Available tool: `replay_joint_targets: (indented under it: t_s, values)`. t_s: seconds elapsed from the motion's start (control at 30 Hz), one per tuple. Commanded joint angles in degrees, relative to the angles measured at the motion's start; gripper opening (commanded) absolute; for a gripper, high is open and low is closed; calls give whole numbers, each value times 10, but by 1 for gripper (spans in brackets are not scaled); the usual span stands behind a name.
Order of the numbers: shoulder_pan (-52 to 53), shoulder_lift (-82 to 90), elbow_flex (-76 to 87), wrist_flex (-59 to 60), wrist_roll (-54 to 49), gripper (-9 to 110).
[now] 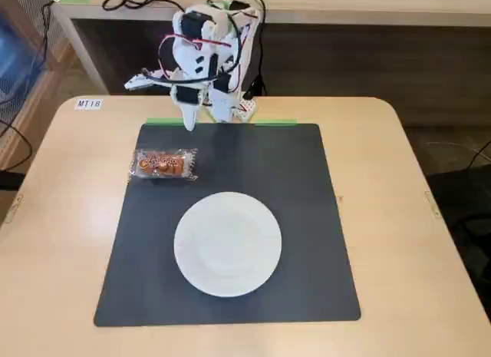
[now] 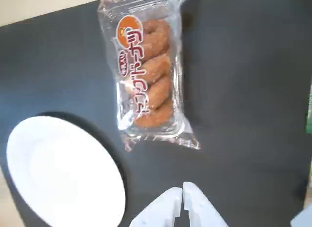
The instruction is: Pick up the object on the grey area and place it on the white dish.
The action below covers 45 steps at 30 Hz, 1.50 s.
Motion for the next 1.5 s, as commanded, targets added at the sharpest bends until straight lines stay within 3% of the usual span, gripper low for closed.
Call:
replay_joint_targets:
  t_s: [0.0, 0.2, 0.5, 0.63, 1.47]
  values:
    - [25, -37, -40, 1, -24, 0]
    - [63, -90, -61, -4, -65, 7]
    - [106, -148, -76, 0, -117, 40]
    - [105, -184, -81, -4, -118, 46]
    - [56, -468, -277, 34, -76, 44]
